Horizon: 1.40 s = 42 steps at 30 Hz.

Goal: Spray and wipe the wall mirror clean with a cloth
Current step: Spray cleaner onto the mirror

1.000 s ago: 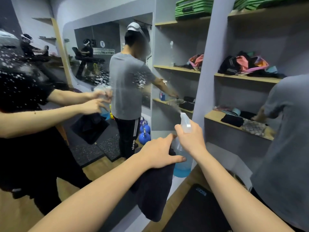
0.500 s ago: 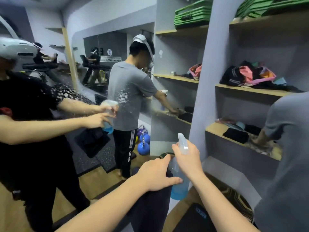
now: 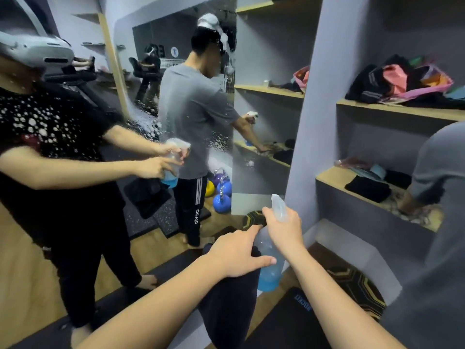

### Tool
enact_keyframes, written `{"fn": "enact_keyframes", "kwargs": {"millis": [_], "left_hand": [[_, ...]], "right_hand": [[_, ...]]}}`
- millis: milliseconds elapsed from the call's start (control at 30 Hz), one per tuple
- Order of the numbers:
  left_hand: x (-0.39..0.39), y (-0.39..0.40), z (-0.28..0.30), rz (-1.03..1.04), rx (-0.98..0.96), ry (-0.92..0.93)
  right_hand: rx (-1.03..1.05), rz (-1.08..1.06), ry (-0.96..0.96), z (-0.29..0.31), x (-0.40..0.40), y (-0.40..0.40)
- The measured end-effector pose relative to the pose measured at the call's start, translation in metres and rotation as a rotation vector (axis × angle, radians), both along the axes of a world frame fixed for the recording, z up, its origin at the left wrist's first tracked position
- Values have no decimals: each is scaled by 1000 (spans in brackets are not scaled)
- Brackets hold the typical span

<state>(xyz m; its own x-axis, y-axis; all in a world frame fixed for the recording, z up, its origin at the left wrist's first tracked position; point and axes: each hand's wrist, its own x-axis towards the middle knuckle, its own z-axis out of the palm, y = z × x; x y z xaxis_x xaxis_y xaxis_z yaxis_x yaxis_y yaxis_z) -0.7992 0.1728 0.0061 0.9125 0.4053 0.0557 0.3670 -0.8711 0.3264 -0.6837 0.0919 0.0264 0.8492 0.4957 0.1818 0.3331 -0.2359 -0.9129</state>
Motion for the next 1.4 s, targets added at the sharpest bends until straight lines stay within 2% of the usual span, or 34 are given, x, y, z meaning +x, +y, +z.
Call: {"fn": "enact_keyframes", "kwargs": {"millis": [167, 367, 633, 800, 1200, 1400], "left_hand": [[20, -3, -25, 6, -37, 37], [38, -5, -49, 13, -137, 85], [55, -10, -63, 6, -182, 116], [60, -11, -72, 6, -201, 136], [53, -6, -95, 30, -152, 290], [43, -3, -106, 56, -137, 337]], "right_hand": [[-15, 12, 99, -21, 23, -1], [-60, 41, 113, -37, 40, -7], [-179, 32, 186, -55, 58, -13], [-172, 49, 249, -61, 63, -12], [-240, 154, 278, -94, 54, -6], [-350, 149, 260, -104, 45, -1]]}}
